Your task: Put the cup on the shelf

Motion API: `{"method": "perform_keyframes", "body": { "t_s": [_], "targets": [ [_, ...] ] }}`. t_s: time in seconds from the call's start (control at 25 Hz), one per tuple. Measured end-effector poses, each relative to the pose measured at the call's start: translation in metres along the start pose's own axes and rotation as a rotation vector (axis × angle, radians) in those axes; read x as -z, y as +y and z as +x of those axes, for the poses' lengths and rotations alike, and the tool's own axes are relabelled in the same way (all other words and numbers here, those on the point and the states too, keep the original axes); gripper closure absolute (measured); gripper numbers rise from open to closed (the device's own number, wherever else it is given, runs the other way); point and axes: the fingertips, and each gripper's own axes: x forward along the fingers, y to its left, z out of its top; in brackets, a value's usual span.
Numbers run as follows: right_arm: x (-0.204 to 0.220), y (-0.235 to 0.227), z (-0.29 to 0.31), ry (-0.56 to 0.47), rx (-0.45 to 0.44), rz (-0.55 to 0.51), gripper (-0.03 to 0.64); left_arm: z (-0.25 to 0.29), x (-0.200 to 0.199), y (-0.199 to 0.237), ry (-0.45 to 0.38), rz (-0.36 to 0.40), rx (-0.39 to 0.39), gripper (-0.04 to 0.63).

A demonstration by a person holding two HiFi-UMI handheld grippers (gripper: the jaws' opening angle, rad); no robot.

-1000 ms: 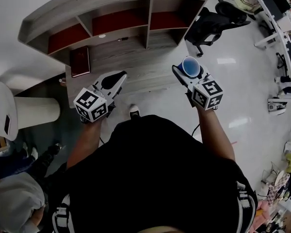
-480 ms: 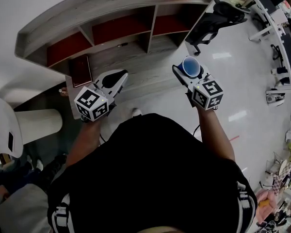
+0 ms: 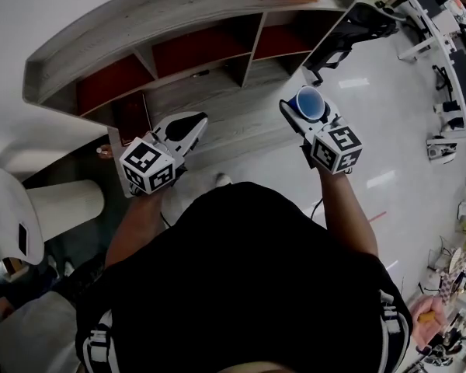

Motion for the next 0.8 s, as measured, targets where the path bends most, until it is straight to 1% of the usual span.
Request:
{"method": "perform_keyframes", "body": {
  "t_s": [0.28,0.52,0.8],
  "targets": [
    [-0.002,0.005,0.018,0.008,0.007,0.0,0.319,-0.007,0.005,0.015,0.016,-0.005,0.014,0.571],
    [-0.005,0.009,0.024,0.016,0.004,-0.014,0.319,-0.013,0.005,0.023,0.006,-0.006,0.003,0.571],
    [-0.005,0.005,0.017,0.009,0.011,-0.013,0.319,-0.012,0.013,0.014,0.015,-0.009,0.012,0.571]
  ]
}}
